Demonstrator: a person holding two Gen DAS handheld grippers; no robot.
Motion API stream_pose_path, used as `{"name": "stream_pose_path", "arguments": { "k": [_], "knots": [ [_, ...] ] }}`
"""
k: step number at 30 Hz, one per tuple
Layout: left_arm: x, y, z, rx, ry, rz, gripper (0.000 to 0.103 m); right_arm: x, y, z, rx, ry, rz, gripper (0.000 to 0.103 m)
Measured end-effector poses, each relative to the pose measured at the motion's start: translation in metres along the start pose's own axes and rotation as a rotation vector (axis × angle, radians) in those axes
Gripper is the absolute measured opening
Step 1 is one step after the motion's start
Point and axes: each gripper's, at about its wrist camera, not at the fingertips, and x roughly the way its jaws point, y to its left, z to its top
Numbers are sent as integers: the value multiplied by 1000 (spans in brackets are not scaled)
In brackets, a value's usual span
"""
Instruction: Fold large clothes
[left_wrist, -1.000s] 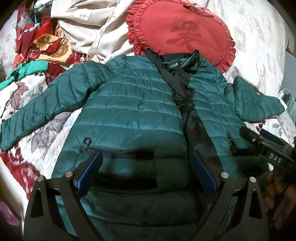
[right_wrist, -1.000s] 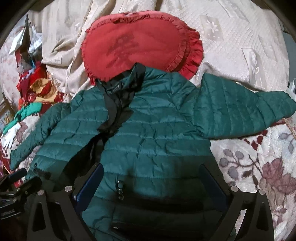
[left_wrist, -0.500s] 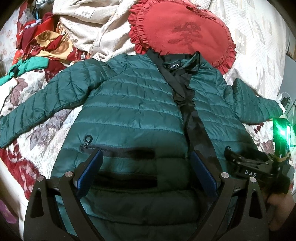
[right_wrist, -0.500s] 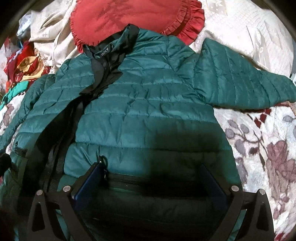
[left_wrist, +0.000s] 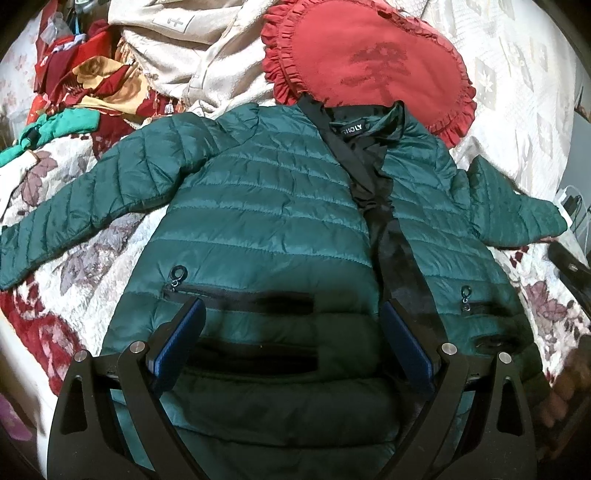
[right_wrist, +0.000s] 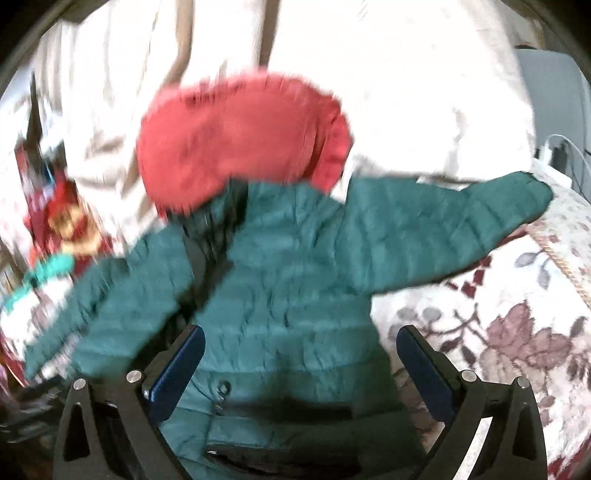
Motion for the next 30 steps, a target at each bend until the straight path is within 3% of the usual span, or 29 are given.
{"name": "stream_pose_path", "arguments": {
  "k": [4, 17, 30],
  "knots": [
    [-1, -3, 0, 12, -4, 16, 96, -15, -3, -7, 31, 11, 39, 103],
    [-3, 6, 1, -22, -3, -16, 96, -4, 37, -21, -185, 51, 14, 103],
    [-4, 10, 1, -35, -8, -22, 96, 0, 35, -21, -188, 66, 2, 103]
  ]
}}
